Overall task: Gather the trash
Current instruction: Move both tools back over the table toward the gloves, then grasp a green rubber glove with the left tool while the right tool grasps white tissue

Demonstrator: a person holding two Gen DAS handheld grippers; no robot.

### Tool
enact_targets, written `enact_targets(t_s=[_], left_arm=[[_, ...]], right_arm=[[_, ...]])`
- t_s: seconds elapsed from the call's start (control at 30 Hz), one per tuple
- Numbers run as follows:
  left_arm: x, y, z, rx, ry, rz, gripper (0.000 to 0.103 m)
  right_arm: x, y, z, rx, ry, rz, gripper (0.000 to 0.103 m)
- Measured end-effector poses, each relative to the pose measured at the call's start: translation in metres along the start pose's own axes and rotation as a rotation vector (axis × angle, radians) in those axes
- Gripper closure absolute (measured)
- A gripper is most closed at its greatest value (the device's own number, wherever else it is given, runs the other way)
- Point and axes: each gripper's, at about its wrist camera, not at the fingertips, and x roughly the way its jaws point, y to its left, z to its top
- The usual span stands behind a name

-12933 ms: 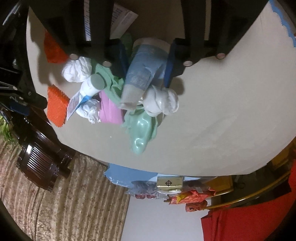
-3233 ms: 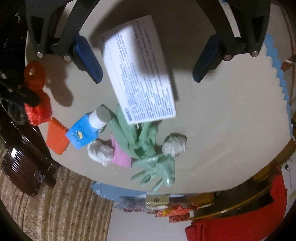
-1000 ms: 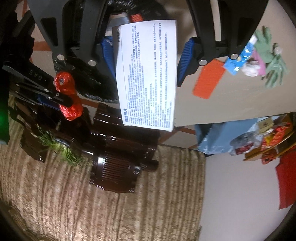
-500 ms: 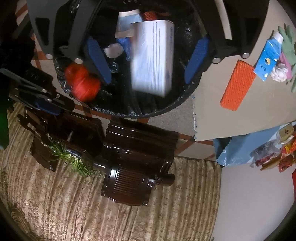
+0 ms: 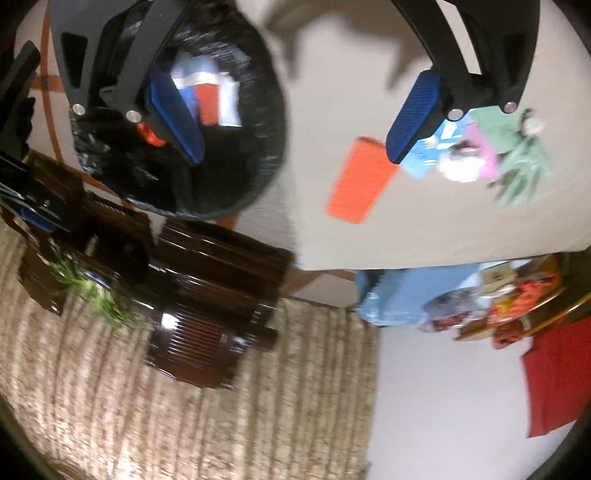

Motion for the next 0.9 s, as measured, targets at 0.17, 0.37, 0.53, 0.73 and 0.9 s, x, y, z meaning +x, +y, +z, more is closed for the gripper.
enact_targets(t_s=[0.17,0.37,0.53,0.73,0.9], left_arm=[[-0.027,0.045,-0.008,-0.061,-0.03,0.107,0.006],[-0.048,0.096,-0.023,-0.126,-0.042,0.22,0.006],[-0.055,0.131,-0.033,-0.167,-0.043,0.292,0.006],[-0.055,0.165,-0.041,-0.188,-0.039,0.354,0.006],[-0.05,0.192,-0.044,-0.21,-0.041,0.386,0.006]], right_arm=[[0.01,0.04,0.007,-0.034,0.013,0.076,0.005],[0.022,0.09,0.014,-0.075,0.018,0.161,0.005],[0.035,0.134,0.017,-0.105,0.024,0.219,0.005],[0.059,0.18,0.015,-0.142,0.051,0.256,0.005],[0.082,0.213,0.012,-0.161,0.078,0.277,0.005]])
